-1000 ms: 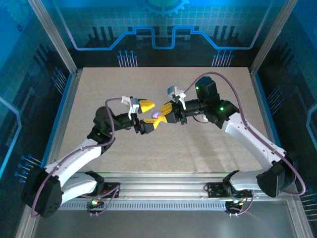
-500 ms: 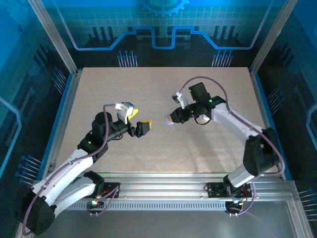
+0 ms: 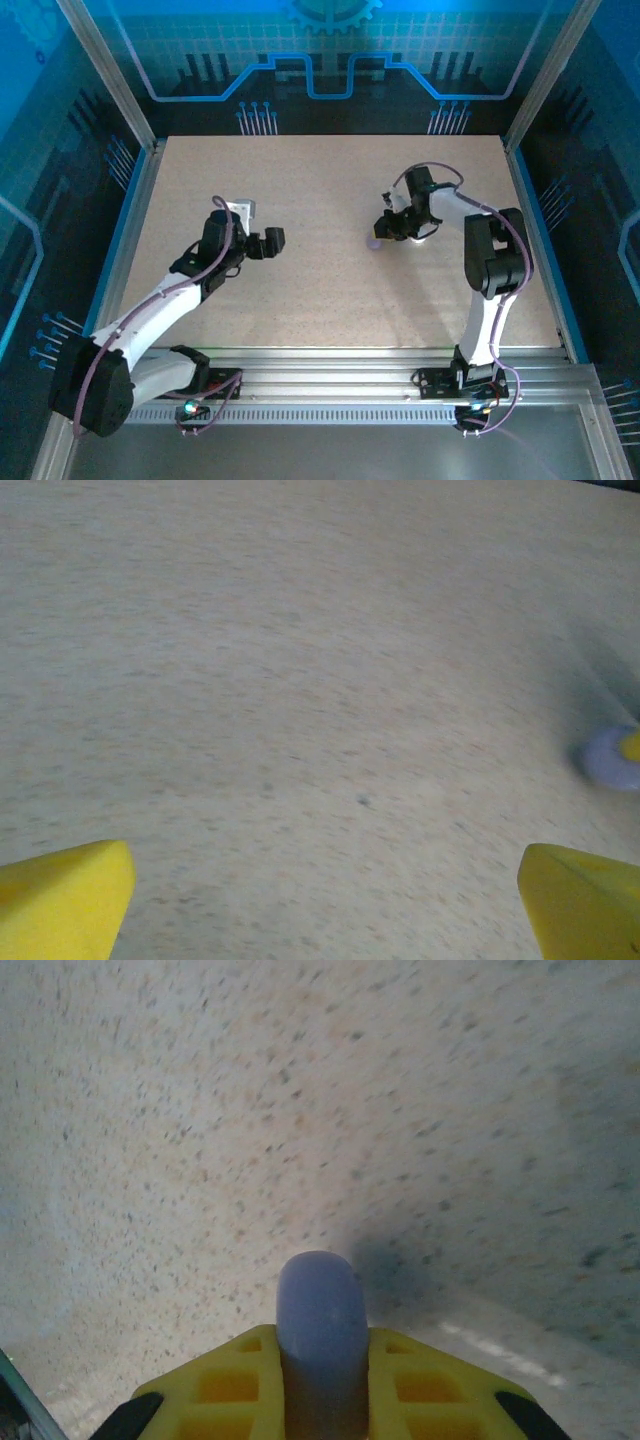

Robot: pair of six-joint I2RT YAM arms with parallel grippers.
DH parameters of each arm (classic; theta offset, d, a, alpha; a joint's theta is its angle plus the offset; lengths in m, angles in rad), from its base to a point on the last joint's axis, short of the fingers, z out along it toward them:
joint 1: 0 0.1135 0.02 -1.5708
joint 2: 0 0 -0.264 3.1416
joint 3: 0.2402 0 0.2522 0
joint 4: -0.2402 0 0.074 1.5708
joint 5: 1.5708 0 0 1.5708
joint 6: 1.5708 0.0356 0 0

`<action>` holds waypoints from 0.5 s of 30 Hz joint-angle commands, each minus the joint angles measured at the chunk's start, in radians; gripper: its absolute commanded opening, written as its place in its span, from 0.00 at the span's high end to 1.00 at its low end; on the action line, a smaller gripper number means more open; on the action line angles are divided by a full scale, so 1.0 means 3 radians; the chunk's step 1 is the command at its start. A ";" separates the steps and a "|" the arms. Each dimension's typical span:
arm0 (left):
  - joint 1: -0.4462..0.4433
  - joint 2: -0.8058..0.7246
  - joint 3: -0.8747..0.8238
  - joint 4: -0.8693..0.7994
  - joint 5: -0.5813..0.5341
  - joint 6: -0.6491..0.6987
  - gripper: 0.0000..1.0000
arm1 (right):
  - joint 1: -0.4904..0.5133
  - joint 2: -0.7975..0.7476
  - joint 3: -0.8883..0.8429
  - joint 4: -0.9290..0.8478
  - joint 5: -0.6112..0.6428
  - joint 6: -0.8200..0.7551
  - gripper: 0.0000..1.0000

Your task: Insert wireless bluetooth earbuds into charging case

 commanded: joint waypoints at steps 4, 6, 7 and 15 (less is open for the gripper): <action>0.0417 0.0154 0.0003 0.0094 -0.0723 -0.0366 0.01 | -0.0252 0.0201 0.0222 -0.0262 -0.0098 -0.0067 0.86; 0.0437 0.0162 -0.0069 0.0250 -0.0948 -0.0207 0.01 | -0.0310 0.0245 0.0257 -0.0326 -0.0074 -0.0096 0.82; 0.0437 0.0162 -0.0095 0.0307 -0.1036 -0.0129 0.01 | -0.0333 0.0248 0.0262 -0.0345 -0.0044 -0.0099 0.80; 0.0591 0.0232 -0.0285 0.0625 -0.1506 0.0299 0.01 | -0.0467 0.0031 0.0336 -0.0370 0.0209 -0.0109 0.61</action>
